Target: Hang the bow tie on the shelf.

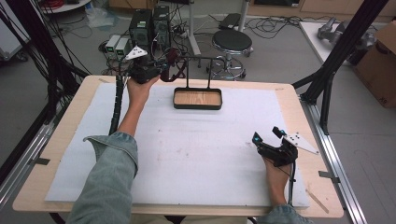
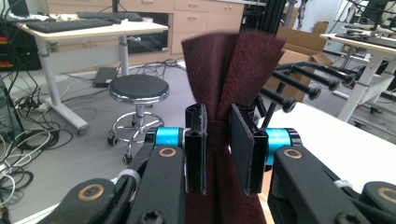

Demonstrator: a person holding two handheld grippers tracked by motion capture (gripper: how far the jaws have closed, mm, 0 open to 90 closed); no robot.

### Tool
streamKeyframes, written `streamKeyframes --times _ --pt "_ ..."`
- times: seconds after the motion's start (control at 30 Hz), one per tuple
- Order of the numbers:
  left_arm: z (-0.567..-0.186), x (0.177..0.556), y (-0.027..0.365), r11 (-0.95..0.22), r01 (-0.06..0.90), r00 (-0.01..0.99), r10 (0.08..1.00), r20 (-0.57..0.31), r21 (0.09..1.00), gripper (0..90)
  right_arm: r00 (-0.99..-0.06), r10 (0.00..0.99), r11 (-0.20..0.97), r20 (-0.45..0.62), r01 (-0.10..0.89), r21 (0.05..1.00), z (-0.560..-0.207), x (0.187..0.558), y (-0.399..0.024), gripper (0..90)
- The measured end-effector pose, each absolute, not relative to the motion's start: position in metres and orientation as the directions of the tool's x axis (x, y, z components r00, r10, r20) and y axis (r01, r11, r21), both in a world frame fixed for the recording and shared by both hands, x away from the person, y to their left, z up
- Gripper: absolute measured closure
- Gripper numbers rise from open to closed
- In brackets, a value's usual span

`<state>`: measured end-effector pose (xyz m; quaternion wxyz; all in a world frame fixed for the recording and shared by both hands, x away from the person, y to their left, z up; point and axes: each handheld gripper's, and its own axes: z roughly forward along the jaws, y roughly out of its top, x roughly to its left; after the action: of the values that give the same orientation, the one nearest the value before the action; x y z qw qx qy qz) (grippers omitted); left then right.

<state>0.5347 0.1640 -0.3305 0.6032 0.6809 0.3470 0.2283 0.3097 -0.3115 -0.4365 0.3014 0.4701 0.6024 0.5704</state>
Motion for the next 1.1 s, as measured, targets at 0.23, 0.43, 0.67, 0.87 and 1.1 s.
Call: streamKeyframes --times 0.23,0.43,0.67,0.87,1.1 --pt "-0.337 0.535 0.166 -0.035 0.207 0.651 0.751 -0.111 0.978 75.5 -0.376 0.911 -0.091 0.171 0.222 0.971 -0.437 0.31 -0.311 10.4" --pt "-0.338 0.534 0.167 -0.042 0.208 0.651 0.752 -0.107 0.977 73.9 -0.376 0.91 -0.091 0.172 0.223 0.97 -0.437 0.31 -0.312 10.4" --pt "-0.338 0.533 0.168 -0.053 0.208 0.649 0.755 -0.097 0.977 72.0 -0.375 0.911 -0.091 0.171 0.223 0.971 -0.437 0.31 -0.312 10.4" --pt "-0.335 0.531 0.171 -0.06 0.205 0.652 0.753 -0.09 0.977 64.8 -0.374 0.911 -0.093 0.173 0.223 0.97 -0.436 0.31 -0.311 10.4" --pt "-0.328 0.524 0.176 -0.08 0.192 0.657 0.751 -0.067 0.978 55.7 -0.375 0.91 -0.096 0.176 0.223 0.97 -0.437 0.31 -0.312 10.4"
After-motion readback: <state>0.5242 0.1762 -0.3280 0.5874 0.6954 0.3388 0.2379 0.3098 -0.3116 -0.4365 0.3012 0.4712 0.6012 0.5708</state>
